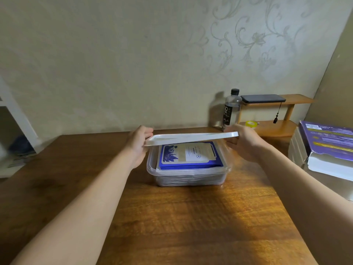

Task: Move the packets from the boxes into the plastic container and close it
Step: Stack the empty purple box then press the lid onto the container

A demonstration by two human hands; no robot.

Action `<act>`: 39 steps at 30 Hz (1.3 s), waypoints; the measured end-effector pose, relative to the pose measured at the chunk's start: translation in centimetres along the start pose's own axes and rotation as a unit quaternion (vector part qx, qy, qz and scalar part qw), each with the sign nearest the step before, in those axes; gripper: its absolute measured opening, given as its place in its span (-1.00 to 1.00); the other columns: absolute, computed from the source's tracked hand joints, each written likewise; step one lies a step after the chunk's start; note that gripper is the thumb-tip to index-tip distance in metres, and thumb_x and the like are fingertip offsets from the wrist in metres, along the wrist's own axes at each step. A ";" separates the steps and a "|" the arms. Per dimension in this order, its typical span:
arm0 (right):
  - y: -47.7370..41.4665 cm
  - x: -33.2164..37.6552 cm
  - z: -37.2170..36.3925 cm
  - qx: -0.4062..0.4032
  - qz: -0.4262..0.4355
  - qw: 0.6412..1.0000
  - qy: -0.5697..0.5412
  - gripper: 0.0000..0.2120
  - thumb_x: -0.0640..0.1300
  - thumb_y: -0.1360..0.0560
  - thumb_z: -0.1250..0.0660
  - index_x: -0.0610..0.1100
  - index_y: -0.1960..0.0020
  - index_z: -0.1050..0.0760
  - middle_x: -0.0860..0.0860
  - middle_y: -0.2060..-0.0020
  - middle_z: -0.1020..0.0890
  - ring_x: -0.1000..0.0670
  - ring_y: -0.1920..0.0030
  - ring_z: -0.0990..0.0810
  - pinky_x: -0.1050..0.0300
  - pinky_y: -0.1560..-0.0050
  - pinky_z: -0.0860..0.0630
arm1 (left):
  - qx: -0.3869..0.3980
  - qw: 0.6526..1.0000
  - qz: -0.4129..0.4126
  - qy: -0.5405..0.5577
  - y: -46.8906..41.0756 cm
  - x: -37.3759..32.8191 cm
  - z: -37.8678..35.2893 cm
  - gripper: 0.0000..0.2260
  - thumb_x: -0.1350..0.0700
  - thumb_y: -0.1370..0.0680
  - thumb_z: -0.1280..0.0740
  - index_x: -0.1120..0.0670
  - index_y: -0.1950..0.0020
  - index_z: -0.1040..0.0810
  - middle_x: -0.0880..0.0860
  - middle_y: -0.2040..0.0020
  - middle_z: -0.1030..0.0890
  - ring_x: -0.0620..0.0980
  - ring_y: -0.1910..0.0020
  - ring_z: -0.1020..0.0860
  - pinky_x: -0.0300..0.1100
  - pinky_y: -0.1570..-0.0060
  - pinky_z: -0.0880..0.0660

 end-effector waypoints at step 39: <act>-0.2 -3.6 -2.8 0.000 0.081 0.906 0.416 -0.57 -0.20 -0.62 -0.06 -0.13 -0.47 -0.35 -0.14 -0.24 -0.59 -0.10 -0.12 -0.54 0.11 -0.02 -0.42 | 0.138 0.717 -0.074 -0.679 1.0 2.7 -3.4 -0.34 -0.25 -0.67 0.16 0.06 -0.67 0.22 0.15 -0.67 0.21 0.10 -0.64 0.26 0.13 -0.60 0.17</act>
Point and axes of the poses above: each hand's wrist, its own y-axis away from the middle knuckle, its own z-axis out of the back of the hand, x = y × z, the point moved 2 cm from there along -y, towards the middle knuckle
